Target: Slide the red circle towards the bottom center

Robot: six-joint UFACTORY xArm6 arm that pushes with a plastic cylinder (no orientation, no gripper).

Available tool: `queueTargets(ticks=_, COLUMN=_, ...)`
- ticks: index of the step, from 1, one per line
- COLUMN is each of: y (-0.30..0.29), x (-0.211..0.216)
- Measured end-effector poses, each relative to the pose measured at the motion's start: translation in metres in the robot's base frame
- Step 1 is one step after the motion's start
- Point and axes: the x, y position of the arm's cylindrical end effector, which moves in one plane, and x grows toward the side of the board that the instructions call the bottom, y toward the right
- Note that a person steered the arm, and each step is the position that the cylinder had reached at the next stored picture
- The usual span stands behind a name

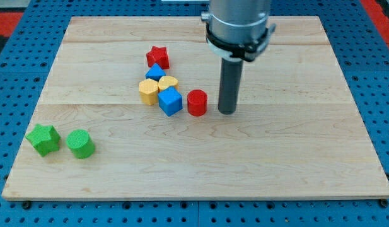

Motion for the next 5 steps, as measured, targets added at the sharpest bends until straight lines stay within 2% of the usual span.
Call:
queueTargets(ticks=1, y=0.030, x=-0.023)
queueTargets(ticks=2, y=0.032, x=-0.078)
queueTargets(ticks=3, y=0.006, x=-0.090)
queueTargets(ticks=5, y=-0.059, x=-0.076)
